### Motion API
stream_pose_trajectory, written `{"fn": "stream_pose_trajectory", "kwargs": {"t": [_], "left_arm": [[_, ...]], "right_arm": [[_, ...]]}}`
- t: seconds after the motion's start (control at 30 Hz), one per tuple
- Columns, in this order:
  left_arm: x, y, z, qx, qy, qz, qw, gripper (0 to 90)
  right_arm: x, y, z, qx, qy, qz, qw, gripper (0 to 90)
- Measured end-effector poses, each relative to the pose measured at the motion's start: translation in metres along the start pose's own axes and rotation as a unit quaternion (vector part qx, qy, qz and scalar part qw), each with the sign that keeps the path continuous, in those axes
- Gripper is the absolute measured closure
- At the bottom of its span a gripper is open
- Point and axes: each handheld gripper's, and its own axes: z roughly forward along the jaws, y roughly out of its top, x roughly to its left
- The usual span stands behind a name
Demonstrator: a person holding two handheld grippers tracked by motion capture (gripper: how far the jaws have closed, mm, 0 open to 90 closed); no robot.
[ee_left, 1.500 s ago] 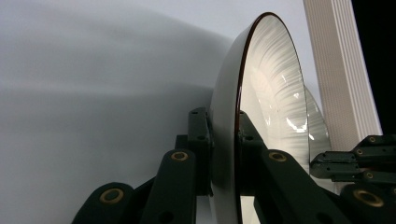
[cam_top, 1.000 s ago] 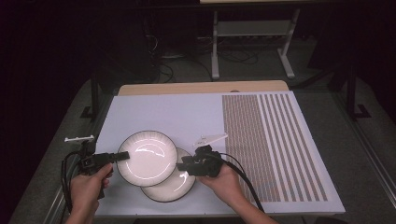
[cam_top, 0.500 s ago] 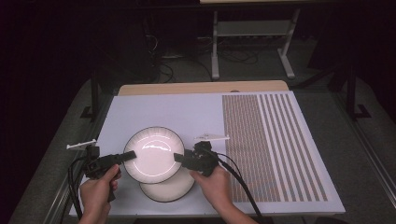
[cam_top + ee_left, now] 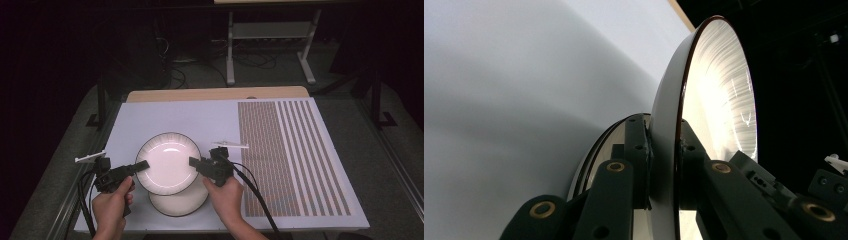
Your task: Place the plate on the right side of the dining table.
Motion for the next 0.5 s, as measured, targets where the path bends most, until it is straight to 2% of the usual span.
{"fn": "stream_pose_trajectory", "kwargs": {"t": [0.1, 0.5], "left_arm": [[-0.004, 0.0, 0.005, 0.002, 0.001, -0.001, 1.0, 80.2], [-0.023, 0.004, 0.025, 0.007, -0.008, 0.011, 0.9999, 79.3]], "right_arm": [[-0.004, 0.004, -0.002, 0.004, -0.004, 0.026, 0.9997, 73.3], [-0.016, 0.015, -0.017, -0.011, -0.021, 0.035, 0.9991, 74.1]]}}
